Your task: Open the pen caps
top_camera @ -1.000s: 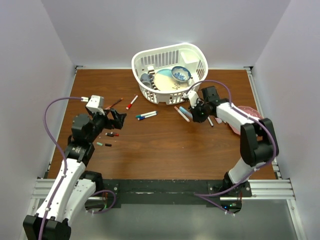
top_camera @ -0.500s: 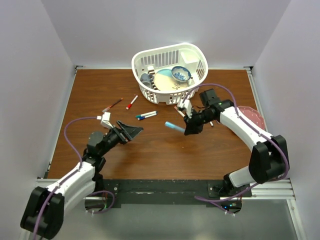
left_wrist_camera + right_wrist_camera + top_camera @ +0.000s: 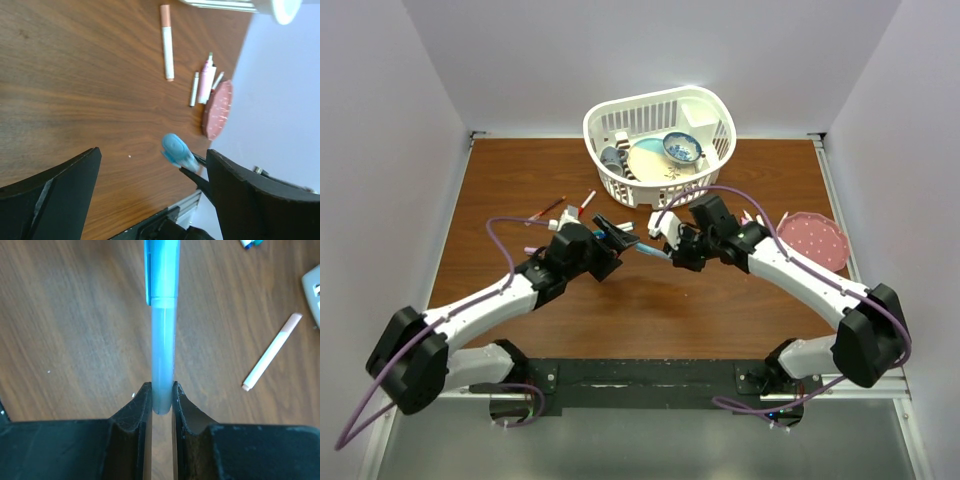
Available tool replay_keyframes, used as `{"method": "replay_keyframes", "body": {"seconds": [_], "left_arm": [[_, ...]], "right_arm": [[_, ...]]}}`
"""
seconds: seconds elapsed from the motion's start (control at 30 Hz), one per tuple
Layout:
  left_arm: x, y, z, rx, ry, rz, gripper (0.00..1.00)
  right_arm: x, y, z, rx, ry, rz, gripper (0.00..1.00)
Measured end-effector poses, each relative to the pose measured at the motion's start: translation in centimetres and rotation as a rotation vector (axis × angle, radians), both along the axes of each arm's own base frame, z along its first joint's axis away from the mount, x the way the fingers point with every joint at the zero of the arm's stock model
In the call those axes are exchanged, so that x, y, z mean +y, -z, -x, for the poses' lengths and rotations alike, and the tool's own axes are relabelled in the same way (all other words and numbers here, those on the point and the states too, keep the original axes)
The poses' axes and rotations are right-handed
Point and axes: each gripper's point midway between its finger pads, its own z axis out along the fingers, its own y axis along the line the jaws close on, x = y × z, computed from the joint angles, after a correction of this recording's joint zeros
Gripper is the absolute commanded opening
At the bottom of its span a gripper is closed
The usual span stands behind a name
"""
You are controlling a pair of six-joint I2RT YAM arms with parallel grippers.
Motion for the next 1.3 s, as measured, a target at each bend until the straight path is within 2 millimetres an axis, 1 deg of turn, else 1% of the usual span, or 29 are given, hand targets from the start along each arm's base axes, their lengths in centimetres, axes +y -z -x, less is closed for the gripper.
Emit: {"method": "replay_keyframes", "body": {"seconds": [0.17,0.2,0.27,0.3,0.4,0.47,0.6,0.67,0.7,0.83,0.97,1.07,1.1,1.17,1.3], "left_arm": [[-1.2,1.5,-0.4,0.067,-0.020,-0.060,0.72],[-1.4,1.8,-0.4,0.079,-0.024,-0.066,0.63],[-1.6,2.4,-0.3,0.098,-0.032,-0.080,0.56],[-1.8,2.6,-0.2,0.107,-0.035,-0.085,0.50],[-2.3,2.8,-0.3,0.116,-0.041,-0.090,0.47],[-2.7,2.8,-0.4,0.121,-0.043,-0.087,0.42],[-2.9,3.0,-0.6,0.127,-0.055,-0.082,0.38],[-2.9,3.1,-0.7,0.133,-0.063,-0.077,0.31],[-3.0,3.2,-0.8,0.135,-0.066,-0.074,0.25],[-3.0,3.3,-0.8,0.136,-0.069,-0.075,0.18],[-3.0,3.2,-1.0,0.126,-0.077,-0.074,0.14],[-3.0,3.0,-1.3,0.107,-0.081,-0.072,0.05],[-3.0,3.0,-1.4,0.099,-0.084,-0.071,0.00],[-2.9,3.1,-1.4,0.084,-0.082,-0.066,0.00],[-2.8,3.5,-1.3,0.051,-0.074,-0.052,0.00]], "right_arm": [[0.8,0.3,0.0,-0.055,-0.009,0.019,0.00],[0.9,0.5,0.1,-0.059,-0.012,0.023,0.00],[0.8,0.9,0.2,-0.069,-0.010,0.034,0.00],[0.9,1.0,0.2,-0.073,-0.009,0.040,0.00],[0.7,1.4,0.4,-0.081,-0.006,0.059,0.00],[0.9,1.4,0.4,-0.091,-0.007,0.065,0.00],[1.0,1.5,0.5,-0.100,-0.009,0.075,0.00],[1.0,1.6,0.6,-0.100,-0.008,0.080,0.00],[1.0,1.7,0.6,-0.099,-0.007,0.083,0.00],[1.0,1.9,0.8,-0.103,-0.008,0.094,0.00],[1.1,1.9,0.9,-0.103,-0.013,0.094,0.00],[1.2,1.8,0.9,-0.103,-0.014,0.092,0.00],[1.2,1.9,0.9,-0.102,-0.013,0.091,0.02],[1.3,1.9,1.1,-0.094,-0.014,0.086,0.04],[1.7,2.3,1.5,-0.069,-0.027,0.080,0.12]]}}
